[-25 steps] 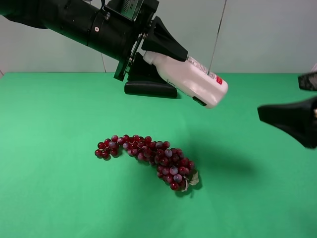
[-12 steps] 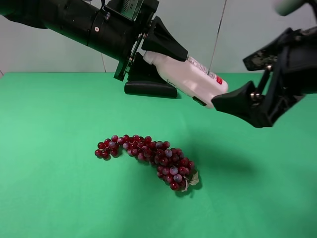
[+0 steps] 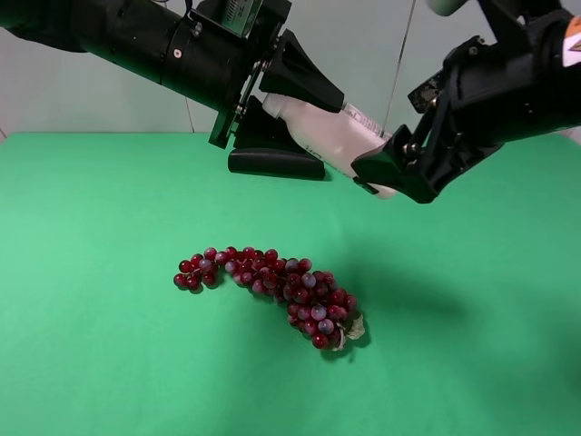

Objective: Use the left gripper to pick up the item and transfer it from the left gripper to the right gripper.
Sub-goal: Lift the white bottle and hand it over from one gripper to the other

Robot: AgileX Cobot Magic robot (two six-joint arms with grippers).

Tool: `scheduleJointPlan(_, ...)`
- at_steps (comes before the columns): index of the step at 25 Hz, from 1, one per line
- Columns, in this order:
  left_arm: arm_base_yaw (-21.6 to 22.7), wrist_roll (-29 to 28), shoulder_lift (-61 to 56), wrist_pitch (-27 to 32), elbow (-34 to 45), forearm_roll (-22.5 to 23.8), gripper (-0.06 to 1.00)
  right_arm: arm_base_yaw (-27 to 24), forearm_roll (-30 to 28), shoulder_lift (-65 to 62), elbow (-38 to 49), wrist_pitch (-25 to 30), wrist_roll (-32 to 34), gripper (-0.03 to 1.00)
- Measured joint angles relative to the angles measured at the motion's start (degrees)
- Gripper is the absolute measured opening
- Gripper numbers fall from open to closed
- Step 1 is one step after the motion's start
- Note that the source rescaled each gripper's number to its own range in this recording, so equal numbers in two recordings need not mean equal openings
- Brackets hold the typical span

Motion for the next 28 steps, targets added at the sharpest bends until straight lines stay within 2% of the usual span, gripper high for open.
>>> scheduleJointPlan(6, 0.00, 0.00, 0.00, 0.11, 0.00, 0.00, 0.00, 5.64, -0.61, 2.71, -0.34, -0.06, -1.13, 1.00)
scheduleJointPlan(8, 0.00, 0.00, 0.00, 0.16, 0.00, 0.00, 0.00, 6.56, -1.77, 3.65, -0.66, -0.66, 0.52, 1.00)
scheduleJointPlan(15, 0.00, 0.02, 0.00, 0.74, 0.00, -0.20, 0.00, 6.74, -8.68, 7.91, -1.28, -1.57, 7.35, 1.00)
scheduleJointPlan(28, 0.00, 0.06, 0.00, 1.84, 0.00, -0.20, 0.00, 6.74, -10.17, 9.36, -1.30, -3.03, 8.63, 1.00)
